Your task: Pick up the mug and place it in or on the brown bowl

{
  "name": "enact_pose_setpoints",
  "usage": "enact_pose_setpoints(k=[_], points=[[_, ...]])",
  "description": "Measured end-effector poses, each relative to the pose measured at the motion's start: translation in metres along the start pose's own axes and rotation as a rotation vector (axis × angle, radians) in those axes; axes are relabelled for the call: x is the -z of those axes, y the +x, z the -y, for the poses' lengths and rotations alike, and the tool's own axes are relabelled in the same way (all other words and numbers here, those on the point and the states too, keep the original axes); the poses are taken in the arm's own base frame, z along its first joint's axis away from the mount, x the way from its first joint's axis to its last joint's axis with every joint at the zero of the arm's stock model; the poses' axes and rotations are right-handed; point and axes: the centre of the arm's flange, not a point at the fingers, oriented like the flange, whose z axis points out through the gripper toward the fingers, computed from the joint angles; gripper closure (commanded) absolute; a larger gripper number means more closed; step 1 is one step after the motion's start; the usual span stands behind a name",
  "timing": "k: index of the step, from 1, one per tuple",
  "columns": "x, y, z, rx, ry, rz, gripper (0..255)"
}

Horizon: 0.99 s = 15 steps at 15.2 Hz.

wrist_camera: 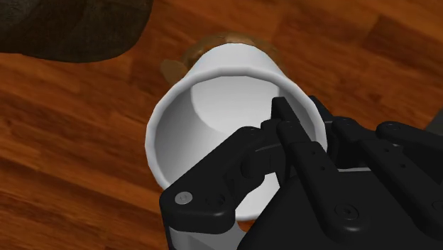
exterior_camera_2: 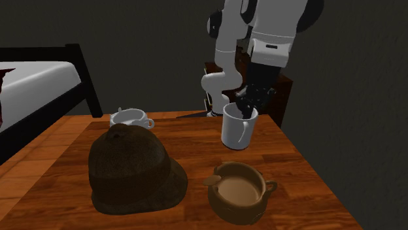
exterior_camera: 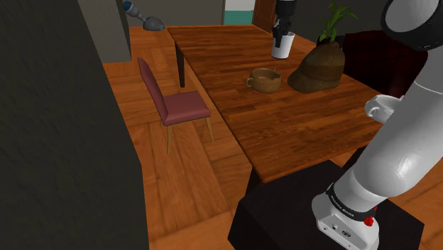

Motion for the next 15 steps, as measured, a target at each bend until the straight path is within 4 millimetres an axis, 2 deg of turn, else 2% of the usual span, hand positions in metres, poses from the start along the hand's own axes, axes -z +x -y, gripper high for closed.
enact_pose_setpoints(k=[4,5,8,15], points=[[0.01,0.052,-0.013,0.0,0.0,0.0,255],[0.007,0.058,-0.012,0.001,0.0,0.0,255],[-0.006,0.065,-0.011,0.001,0.001,0.0,255],[-0.042,0.068,-0.008,0.001,0.0,0.0,255]])
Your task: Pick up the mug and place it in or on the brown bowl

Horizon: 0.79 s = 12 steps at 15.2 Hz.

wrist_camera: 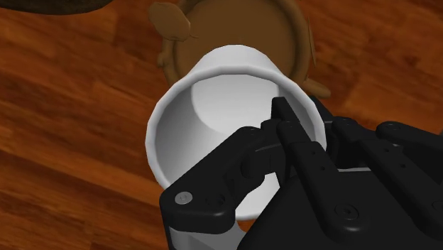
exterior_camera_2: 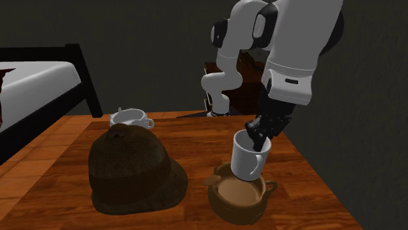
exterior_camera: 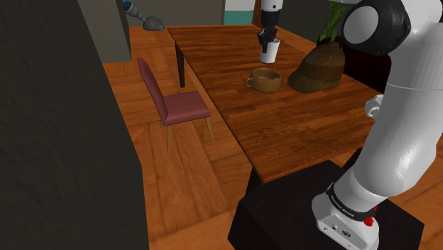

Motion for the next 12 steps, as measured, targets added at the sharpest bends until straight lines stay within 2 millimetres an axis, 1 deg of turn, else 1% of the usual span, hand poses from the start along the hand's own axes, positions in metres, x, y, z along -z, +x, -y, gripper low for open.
enact_pose_setpoints(k=[7,12], points=[[-0.037,0.003,0.002,0.0,0.0,0.0,255],[-0.04,0.003,0.002,0.0,0.0,0.0,255]])
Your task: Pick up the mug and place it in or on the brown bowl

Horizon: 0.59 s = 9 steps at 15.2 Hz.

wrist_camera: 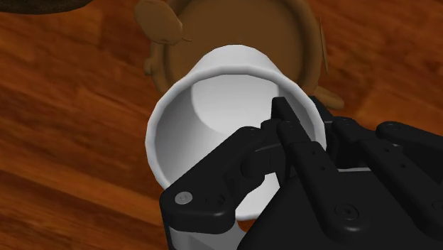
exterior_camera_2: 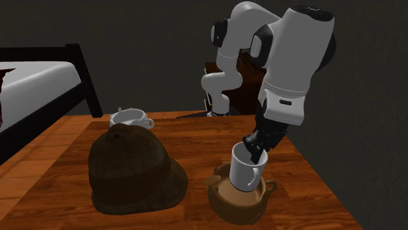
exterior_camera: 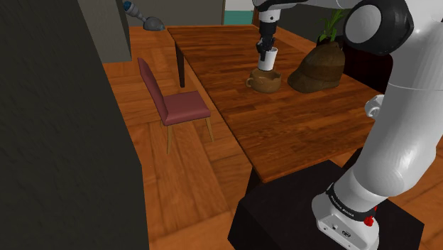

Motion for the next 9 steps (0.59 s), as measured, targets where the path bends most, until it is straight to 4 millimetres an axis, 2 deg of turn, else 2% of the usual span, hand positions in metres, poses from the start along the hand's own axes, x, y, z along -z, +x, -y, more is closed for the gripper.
enact_pose_setpoints(k=[1,2,8,9], points=[[0.0,0.0,0.0,0.0,0.0,0.0,255],[-0.0001,0.0,0.0,0.0,0.0,0.0,0],[0.0001,-0.0001,0.0,0.0,0.0,0.0,0],[0.0057,-0.0009,-0.0005,0.0,0.0,-0.001,0]])
